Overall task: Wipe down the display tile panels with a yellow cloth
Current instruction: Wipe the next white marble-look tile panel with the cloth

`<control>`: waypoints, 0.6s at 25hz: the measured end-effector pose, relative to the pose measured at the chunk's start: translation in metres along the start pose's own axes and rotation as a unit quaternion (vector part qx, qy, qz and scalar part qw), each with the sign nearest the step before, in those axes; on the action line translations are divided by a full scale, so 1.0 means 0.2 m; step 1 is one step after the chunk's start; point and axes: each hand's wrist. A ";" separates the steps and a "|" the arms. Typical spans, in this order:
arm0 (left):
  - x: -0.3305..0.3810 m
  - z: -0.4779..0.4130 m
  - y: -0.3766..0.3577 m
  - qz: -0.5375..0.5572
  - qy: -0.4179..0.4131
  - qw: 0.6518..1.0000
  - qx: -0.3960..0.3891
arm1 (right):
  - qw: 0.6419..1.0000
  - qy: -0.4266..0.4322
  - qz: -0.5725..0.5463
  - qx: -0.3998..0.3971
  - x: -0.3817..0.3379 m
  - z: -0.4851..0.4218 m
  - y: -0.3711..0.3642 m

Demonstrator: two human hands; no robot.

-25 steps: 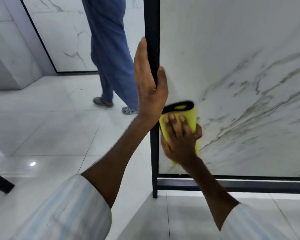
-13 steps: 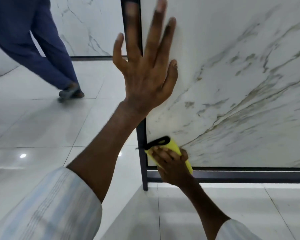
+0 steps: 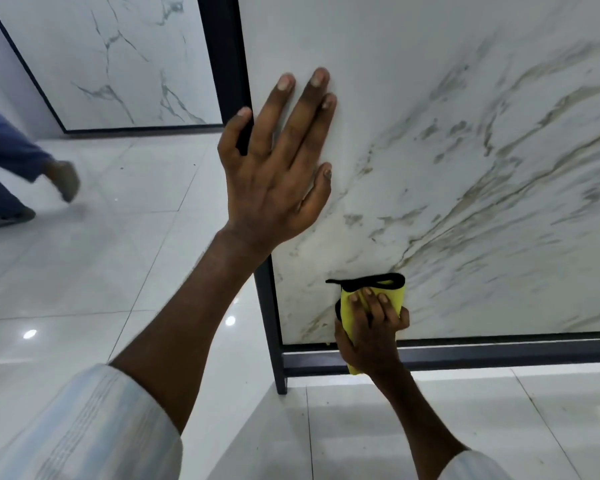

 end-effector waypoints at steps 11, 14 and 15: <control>-0.18 -0.85 0.35 0.083 0.015 0.991 0.099 | 0.978 0.010 0.020 0.205 -0.01 -1.93 1.09; -0.20 -0.98 0.34 0.031 0.046 0.997 0.062 | 0.980 0.002 0.030 0.195 -0.01 -1.74 0.99; -0.20 -0.98 0.32 0.003 0.046 0.998 0.040 | 0.982 0.003 0.030 0.186 0.00 -1.65 0.94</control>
Point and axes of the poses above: each hand's wrist, its own z-axis away from the middle knuckle, its own y-axis out of the back of the hand, x = y × z, and after that the axes turned 7 degrees about -x, right-handed
